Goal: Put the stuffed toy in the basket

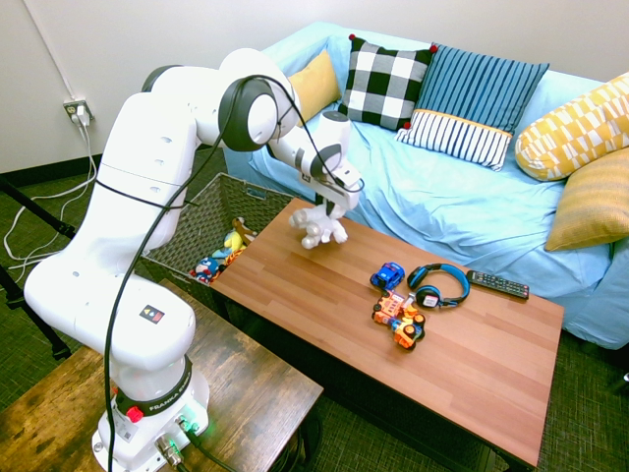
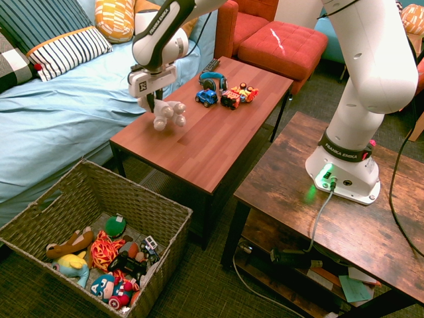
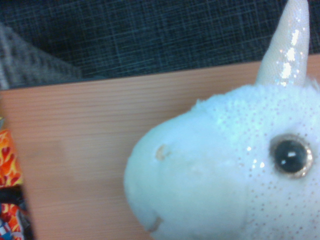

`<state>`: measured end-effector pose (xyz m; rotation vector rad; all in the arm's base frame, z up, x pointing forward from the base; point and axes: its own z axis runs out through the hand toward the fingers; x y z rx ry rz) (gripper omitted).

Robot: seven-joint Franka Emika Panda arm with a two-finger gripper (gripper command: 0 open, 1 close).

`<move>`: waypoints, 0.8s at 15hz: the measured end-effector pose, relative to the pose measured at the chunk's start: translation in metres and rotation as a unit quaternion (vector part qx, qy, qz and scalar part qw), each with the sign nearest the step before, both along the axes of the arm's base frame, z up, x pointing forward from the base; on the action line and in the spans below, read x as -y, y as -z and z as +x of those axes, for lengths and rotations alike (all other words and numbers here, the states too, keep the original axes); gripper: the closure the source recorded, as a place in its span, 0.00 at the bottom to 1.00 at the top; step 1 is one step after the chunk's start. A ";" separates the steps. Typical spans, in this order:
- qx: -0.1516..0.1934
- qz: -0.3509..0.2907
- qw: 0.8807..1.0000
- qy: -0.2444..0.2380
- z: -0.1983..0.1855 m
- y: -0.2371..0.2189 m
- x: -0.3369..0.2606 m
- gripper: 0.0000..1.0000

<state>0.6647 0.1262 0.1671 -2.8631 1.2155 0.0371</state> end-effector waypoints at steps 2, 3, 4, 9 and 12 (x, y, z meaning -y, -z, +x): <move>-0.002 -0.005 1.000 -0.025 0.001 -0.003 -0.053 1.00; -0.004 -0.006 0.999 -0.037 0.000 -0.002 -0.079 1.00; -0.005 -0.006 0.999 -0.048 -0.002 0.002 -0.106 1.00; -0.015 -0.005 0.995 -0.096 -0.033 0.042 -0.223 1.00; -0.020 -0.009 0.993 -0.118 -0.053 0.071 -0.267 1.00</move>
